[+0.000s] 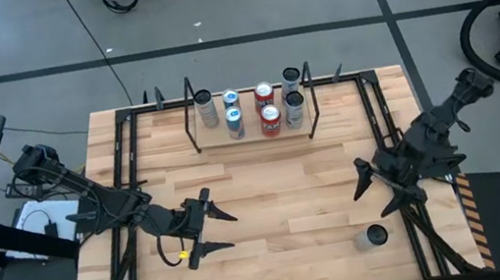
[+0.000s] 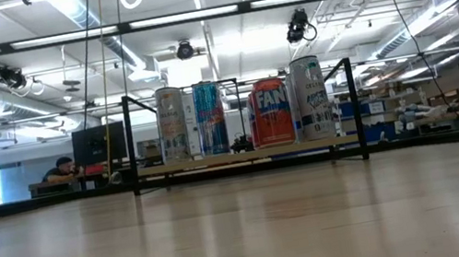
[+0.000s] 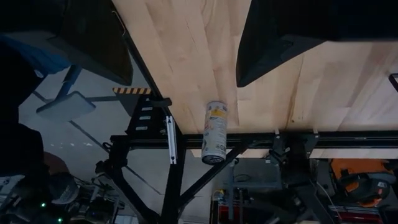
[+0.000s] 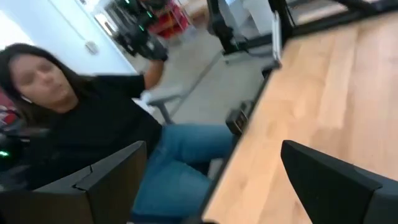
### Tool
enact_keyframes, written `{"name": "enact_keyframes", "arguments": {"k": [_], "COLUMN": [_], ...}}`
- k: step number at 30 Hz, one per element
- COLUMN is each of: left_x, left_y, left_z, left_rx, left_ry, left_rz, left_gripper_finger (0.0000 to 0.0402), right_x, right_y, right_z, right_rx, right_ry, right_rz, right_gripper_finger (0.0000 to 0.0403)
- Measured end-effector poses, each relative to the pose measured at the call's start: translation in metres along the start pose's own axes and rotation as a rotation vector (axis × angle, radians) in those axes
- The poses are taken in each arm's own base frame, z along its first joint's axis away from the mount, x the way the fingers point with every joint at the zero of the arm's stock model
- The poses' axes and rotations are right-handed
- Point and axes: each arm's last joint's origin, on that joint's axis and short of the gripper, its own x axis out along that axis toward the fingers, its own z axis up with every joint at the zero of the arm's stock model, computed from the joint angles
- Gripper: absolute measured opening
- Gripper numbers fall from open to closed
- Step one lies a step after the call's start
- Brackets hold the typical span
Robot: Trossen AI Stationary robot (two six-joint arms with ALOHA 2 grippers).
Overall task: Place canned beverage on shelf
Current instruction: Put the white yellow soda can on the shelf aligned with the other white yellow soda can
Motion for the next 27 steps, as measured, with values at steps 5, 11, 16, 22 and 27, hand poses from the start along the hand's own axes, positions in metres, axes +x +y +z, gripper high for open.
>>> {"name": "enact_keyframes", "arguments": {"k": [5,11,16,22,27], "left_x": [0.000,0.000,0.000,0.000,0.000], "left_y": [0.000,0.000,0.000,0.000,0.000], "left_z": [0.000,0.000,0.000,-0.001,-0.001], "left_rx": [0.000,0.000,0.001,0.002,0.003], "left_ry": [0.000,0.001,0.003,0.006,0.006], "left_rz": [0.000,0.000,0.001,0.001,0.002], "left_gripper_finger": [0.0286,0.0286,0.0286,0.0286,0.0286], "right_x": [0.006,0.015,0.023,0.032,0.036], "right_y": [0.002,0.013,0.023,0.039,0.041], "right_z": [-0.013,-0.024,-0.034,-0.043,-0.053], "right_rx": [0.039,0.048,0.078,0.047,-0.003], "right_ry": [0.064,0.097,0.111,0.100,0.094], "right_rz": [-0.122,-0.153,-0.175,-0.158,-0.258], "right_gripper_finger": [0.0380,0.0379,0.0379,0.0379,0.0379]}}
